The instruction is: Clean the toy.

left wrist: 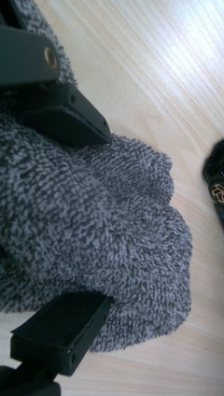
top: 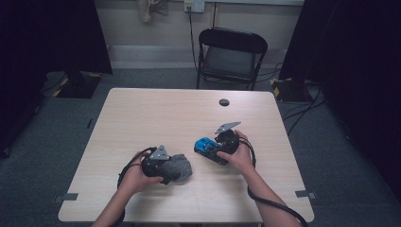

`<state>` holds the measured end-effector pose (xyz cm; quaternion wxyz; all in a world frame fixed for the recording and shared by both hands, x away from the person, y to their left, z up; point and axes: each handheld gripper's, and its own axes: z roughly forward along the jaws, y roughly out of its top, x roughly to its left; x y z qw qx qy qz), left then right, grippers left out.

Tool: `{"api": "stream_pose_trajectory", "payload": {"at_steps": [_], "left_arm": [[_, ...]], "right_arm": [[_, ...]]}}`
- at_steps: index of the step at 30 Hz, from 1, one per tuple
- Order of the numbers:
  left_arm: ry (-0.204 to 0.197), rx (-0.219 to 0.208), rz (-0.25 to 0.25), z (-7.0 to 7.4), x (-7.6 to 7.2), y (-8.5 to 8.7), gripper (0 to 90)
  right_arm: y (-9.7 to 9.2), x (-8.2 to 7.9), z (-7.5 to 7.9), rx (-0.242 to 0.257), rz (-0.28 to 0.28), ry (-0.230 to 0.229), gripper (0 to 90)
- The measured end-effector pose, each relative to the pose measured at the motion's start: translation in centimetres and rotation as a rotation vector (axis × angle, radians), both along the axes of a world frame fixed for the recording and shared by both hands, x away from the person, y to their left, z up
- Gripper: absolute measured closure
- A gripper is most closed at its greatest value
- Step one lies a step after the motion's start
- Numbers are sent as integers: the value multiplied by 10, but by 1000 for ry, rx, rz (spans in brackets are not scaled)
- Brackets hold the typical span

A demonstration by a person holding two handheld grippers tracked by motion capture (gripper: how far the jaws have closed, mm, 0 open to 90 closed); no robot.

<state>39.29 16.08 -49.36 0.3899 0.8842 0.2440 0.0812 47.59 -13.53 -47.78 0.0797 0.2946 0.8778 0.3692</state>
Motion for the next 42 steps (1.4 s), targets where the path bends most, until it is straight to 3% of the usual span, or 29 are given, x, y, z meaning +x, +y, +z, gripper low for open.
{"api": "stream_pose_trajectory", "payload": {"at_steps": [7, 12, 18, 22, 28, 34, 38, 42], "left_arm": [[-7, -10, 3, -2, -1, 1, 203], [-8, -14, 11, -3, -1, 2, 208], [-14, -19, 12, -3, -1, 2, 211], [-15, -23, 13, -4, -1, 2, 211], [-16, -30, 28, -4, -1, 3, 231], [-14, -28, 26, -3, -1, 3, 237], [-13, -29, 24, -3, -1, 3, 238], [-15, -32, 27, -4, -1, 3, 233]], "right_arm": [[10, 3, -10, -43, 30, 8, 213], [15, 1, -14, -78, 39, -16, 197], [13, -2, -16, -76, 19, -33, 201], [12, -3, -15, -77, 14, -34, 250], [13, -7, -14, -83, -33, -32, 252], [10, -8, -14, -84, -18, -26, 248], [11, -8, -15, -87, 0, -30, 196], [11, -9, -15, -82, -9, -30, 218]]}}
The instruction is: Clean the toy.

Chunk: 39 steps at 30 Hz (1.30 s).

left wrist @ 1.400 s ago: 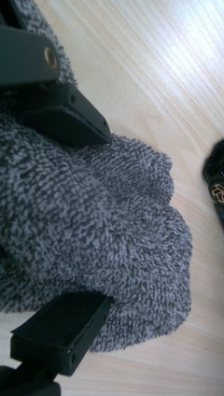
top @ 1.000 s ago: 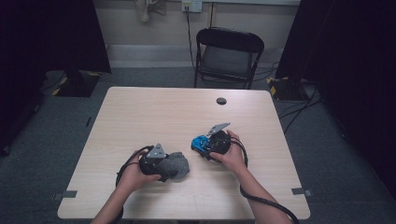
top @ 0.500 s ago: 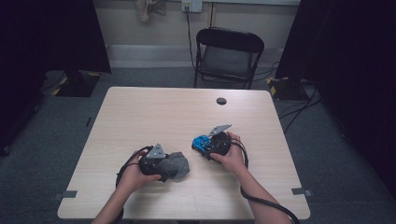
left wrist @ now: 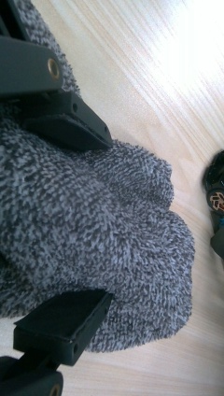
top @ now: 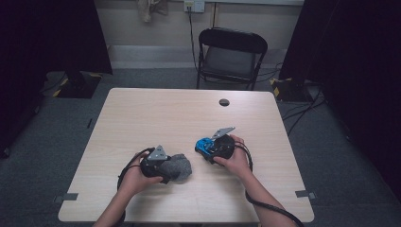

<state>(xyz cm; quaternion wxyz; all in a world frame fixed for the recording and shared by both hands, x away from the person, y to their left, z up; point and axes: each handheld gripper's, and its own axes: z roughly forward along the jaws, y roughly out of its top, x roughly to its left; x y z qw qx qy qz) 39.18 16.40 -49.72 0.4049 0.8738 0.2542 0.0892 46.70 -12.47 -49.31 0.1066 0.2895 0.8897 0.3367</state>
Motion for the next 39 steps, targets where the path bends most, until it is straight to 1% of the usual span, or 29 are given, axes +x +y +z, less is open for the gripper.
{"api": "stream_pose_trajectory", "payload": {"at_steps": [1, 2, 5, 8, 10, 12, 13, 14, 15, 16, 17, 19, 20, 21, 22, 23, 25, 26, 27, 29, 31, 32, 33, 34, 35, 36, 39], "left_arm": [[0, -1, 3, 0, 0, 0, 228], [1, -2, 4, 0, 0, 0, 228], [2, -7, -14, 3, 0, 0, 213], [-9, -14, -22, 5, 0, 2, 206], [-23, -18, -43, 8, 0, 0, 204], [-21, -10, -44, 5, 0, -4, 199], [-15, 6, -46, 2, 0, -6, 193], [-18, 17, -50, -1, 0, -8, 188], [-27, 16, -54, -3, -1, -9, 175], [-27, 16, -54, -3, -1, -9, 172], [-25, 21, -40, -3, -1, -10, 172], [-27, 21, -40, -3, -2, -11, 205], [-29, 15, -44, -3, -3, -10, 239], [-29, 10, -44, -3, -4, -10, 299], [-33, 3, -40, -2, -5, -10, 453], [-20, 1, -22, 0, -6, -10, 528], [2, 2, 23, 2, -5, -11, 606], [13, 4, 32, 3, -4, -11, 624], [13, 4, 32, 3, -4, -11, 640], [33, -15, 59, 5, -2, -9, 648], [8, -19, 64, 7, 0, -7, 649], [12, -32, 75, 8, 0, -6, 649], [16, -54, 90, 10, 3, -1, 648], [16, -54, 90, 10, 3, -1, 647], [15, -69, 101, 12, 3, 1, 647], [10, -69, 105, 13, 4, 2, 647], [11, -103, 125, 18, 6, 8, 645]], "right_arm": [[-1, 0, 1, -3, -12, 1, 251], [-1, 0, 1, -3, -12, 1, 251], [1, 1, 3, -17, -17, 14, 252], [1, 1, 3, -18, -18, 17, 252], [-1, 0, 2, -8, -16, 7, 252], [-1, 0, 2, -4, -16, 7, 252], [-1, 0, 2, -4, -17, 7, 252], [-1, 0, 2, -5, -19, 7, 252], [-1, 0, 2, -6, -20, 7, 252], [-1, 0, 2, -6, -20, 7, 252], [-1, 0, 2, -6, -21, 6, 252], [-1, -1, 2, -7, -25, 6, 252], [-1, -1, 2, -5, -27, 5, 252], [-1, -1, 2, -4, -28, 5, 252], [-1, -1, 2, -5, -31, 6, 252], [0, -2, 2, -5, -33, 5, 252], [0, -2, 2, -4, -38, 4, 252], [0, -2, 2, -3, -40, 4, 253], [0, -3, 2, -3, -46, 4, 253], [0, -3, 2, -3, -52, 5, 253], [0, -4, 2, -2, -68, 2, 254], [0, -5, 2, -1, -72, 2, 254], [0, -5, 2, -1, -76, 3, 255], [0, -5, 2, -1, -76, 3, 255], [0, -4, 2, -6, -75, 5, 256], [0, -4, 2, -6, -75, 5, 256], [-1, -4, 4, -12, -73, 5, 259]]}}
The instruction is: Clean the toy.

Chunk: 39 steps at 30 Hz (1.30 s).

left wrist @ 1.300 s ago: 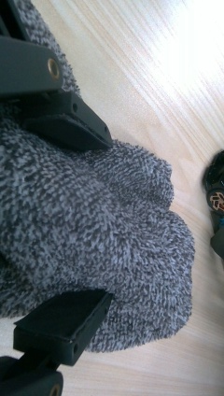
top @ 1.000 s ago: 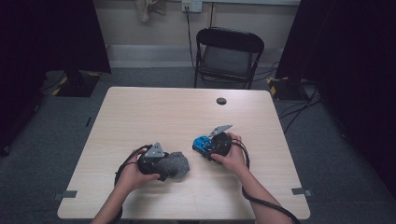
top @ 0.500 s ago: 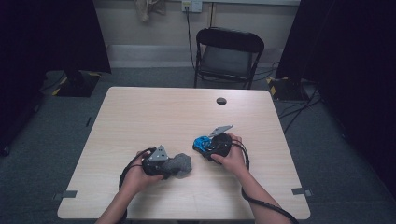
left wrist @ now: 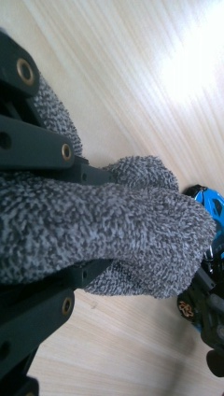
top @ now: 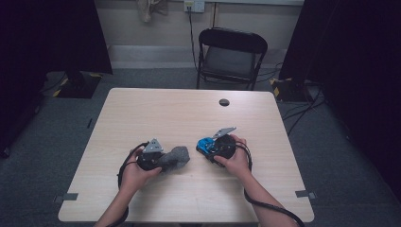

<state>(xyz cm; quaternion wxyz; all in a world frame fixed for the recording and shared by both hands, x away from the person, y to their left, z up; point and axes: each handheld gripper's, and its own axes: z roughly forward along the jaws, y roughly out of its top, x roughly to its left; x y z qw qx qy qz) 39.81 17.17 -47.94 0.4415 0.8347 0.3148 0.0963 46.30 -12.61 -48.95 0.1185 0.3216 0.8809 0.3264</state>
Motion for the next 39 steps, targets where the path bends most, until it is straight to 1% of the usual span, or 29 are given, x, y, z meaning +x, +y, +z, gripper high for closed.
{"api": "stream_pose_trajectory", "payload": {"at_steps": [1, 2, 3, 4, 7, 8, 10, 13, 14, 16, 17, 18, 20, 22, 23, 24, 25, 26, 27, 29, 30, 31, 32, 34, 35, 36, 37, 38, 39], "left_arm": [[0, 0, 0, 0, 0, 0, 644], [0, -12, 5, 2, 0, 1, 644], [-1, -16, 8, 4, 1, 2, 644], [-12, -16, 17, 6, 1, 2, 643], [-20, -20, 24, 8, 2, 3, 644], [-23, -16, 34, 11, 4, 3, 643], [-28, -30, 45, 15, 7, 2, 644], [-33, -38, 45, 18, 9, 0, 643], [-42, -35, 38, 21, 11, -3, 642], [-46, -38, 38, 22, 11, -5, 642], [-43, -32, 33, 22, 12, -8, 641], [-45, -32, 33, 22, 12, -8, 641], [-42, -34, 28, 21, 12, -10, 640], [-38, -31, 29, 19, 11, -10, 639], [-31, -30, 27, 18, 11, -10, 638], [-30, -31, 28, 17, 11, -9, 638], [-30, -29, 29, 16, 11, -9, 637], [-27, -25, 27, 15, 11, -9, 637], [-25, -17, 23, 13, 10, -9, 636], [-28, -13, 21, 13, 10, -9, 635], [-30, -18, 22, 13, 9, -9, 633], [-30, -18, 22, 13, 9, -9, 633], [-31, -18, 22, 14, 9, -10, 632], [-34, -18, 22, 14, 9, -10, 631], [-34, -21, 24, 13, 9, -10, 631], [-34, -22, 25, 13, 10, -10, 630], [-34, -22, 25, 13, 10, -10, 630], [-32, -24, 28, 13, 10, -11, 631], [-32, -24, 28, 13, 10, -11, 630]], "right_arm": [[0, 0, 0, 0, 0, 0, 259], [-2, 0, 1, 6, 2, 2, 260], [-5, 1, 1, 24, -4, 13, 260], [-8, 0, 2, 32, 8, 17, 261], [-11, -2, 5, 33, 18, 10, 263], [-12, -3, 6, 34, 18, 8, 269], [-13, -6, 10, 39, 29, 5, 271], [-16, -10, 13, 38, 42, 2, 271], [-17, -10, 13, 42, 38, 0, 271], [-18, -11, 11, 48, 36, 3, 270], [-18, -10, 7, 14, 45, 15, 268], [-18, -9, 6, 13, 52, 29, 268], [-19, -10, 5, 19, 49, 21, 266], [-19, -9, 4, 18, 58, 26, 265], [-19, -9, 4, 8, 63, 29, 261], [-19, -10, 3, 5, 72, 14, 259], [-21, -10, 2, 10, 87, 14, 258], [-21, -10, 2, 10, 87, 14, 258], [-24, -9, 3, -4, 125, 17, 202], [-26, -10, 3, -11, 147, 27, 188], [-27, -10, 4, -30, 162, 38, 188], [-27, -10, 4, -30, 162, 38, 188], [-29, -11, 3, -72, 172, 41, 142], [-32, -13, 2, -53, 161, 47, 160], [-33, -14, 2, -48, 159, 42, 170], [-34, -15, 1, -35, 142, 31, 192], [-34, -15, 1, -35, 142, 31, 192], [-35, -16, 2, -23, 136, 27, 256], [-35, -16, 2, -23, 136, 27, 256]]}}
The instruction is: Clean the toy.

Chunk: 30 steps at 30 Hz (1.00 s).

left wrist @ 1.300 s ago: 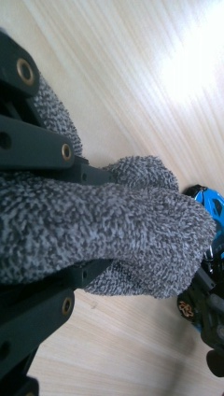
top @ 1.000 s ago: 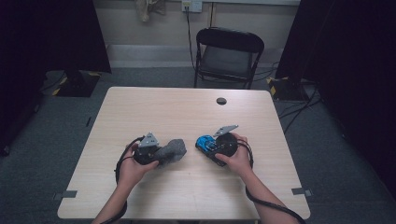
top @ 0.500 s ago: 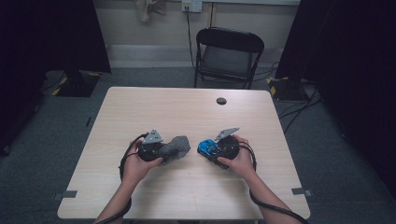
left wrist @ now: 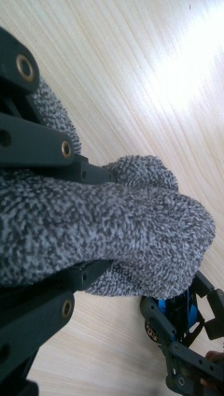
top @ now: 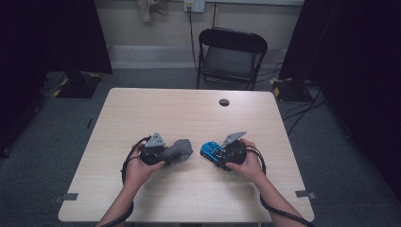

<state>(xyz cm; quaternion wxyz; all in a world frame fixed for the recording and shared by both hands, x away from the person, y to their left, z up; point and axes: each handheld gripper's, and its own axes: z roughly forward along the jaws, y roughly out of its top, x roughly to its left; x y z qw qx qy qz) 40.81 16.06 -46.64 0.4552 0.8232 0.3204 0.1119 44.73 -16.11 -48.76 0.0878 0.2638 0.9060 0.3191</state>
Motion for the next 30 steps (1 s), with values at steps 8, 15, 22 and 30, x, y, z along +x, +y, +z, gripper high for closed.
{"api": "stream_pose_trajectory", "payload": {"at_steps": [8, 15, 22, 30], "left_arm": [[-6, -9, 0, 1, 1, -3, 631], [-13, -16, 22, 9, 11, -3, 630], [-23, -16, 19, 8, 14, -9, 628], [-20, -16, 11, 7, 14, -12, 621]], "right_arm": [[6, -3, 2, -16, -71, 2, 260], [4, -4, 8, 14, -73, 2, 280], [2, -6, 11, 17, -70, 5, 280], [-1, -7, 4, 21, -57, 10, 275]]}}
